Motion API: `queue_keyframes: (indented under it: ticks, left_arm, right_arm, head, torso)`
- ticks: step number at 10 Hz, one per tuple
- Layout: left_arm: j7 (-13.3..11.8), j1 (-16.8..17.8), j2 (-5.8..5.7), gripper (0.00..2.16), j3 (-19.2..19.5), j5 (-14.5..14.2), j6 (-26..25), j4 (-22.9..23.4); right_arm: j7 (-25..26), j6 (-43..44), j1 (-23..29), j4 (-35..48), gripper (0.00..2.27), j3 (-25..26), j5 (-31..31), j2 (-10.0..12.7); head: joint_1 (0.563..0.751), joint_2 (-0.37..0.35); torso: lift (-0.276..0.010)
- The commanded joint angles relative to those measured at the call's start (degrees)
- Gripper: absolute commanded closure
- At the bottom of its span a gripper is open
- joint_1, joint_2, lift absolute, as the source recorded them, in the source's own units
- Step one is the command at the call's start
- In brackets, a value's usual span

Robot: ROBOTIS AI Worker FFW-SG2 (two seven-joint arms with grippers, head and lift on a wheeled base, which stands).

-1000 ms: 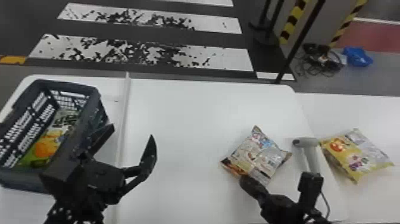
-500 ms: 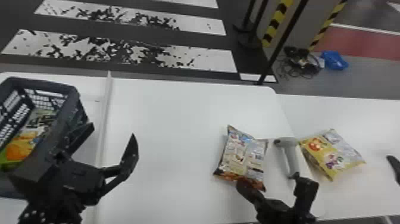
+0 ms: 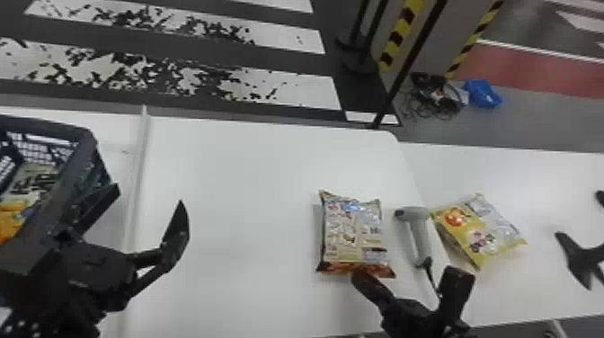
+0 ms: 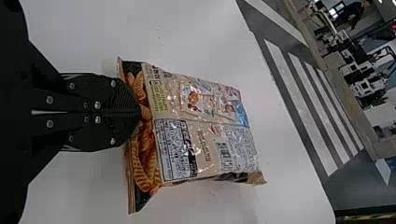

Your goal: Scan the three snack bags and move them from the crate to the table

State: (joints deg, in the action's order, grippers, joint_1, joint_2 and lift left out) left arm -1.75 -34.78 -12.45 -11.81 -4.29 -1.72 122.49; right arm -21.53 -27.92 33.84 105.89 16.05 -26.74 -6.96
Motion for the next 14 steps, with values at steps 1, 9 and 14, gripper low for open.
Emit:
queue_keyframes:
  ticks: [1, 9, 14]
  left_arm:
    - [0.0, 0.2, 0.06, 0.03, -0.2, 0.0, 0.0, -0.3]
    - [0.0, 0.4, 0.06, 0.03, 0.3, -0.5, 0.2, -0.6]
    - [0.2, 0.1, -0.03, 0.03, 0.2, -0.9, 0.4, 0.2]
  right_arm:
    - [0.1, -0.2, 0.0, -0.1, 2.24, 0.2, -0.2, -0.1]
    - [-2.9, -4.6, 5.4, 6.2, 2.04, 4.1, -7.4, 0.3]
    - [-5.3, -3.2, 2.3, 13.3, 0.05, 13.8, 0.8, 0.9]
  head:
    - [0.695, -0.264]
    - [0.695, -0.279]
    - [0.695, -0.322]
  torso:
    - [-0.062]
    - [-0.062]
    - [-0.062]
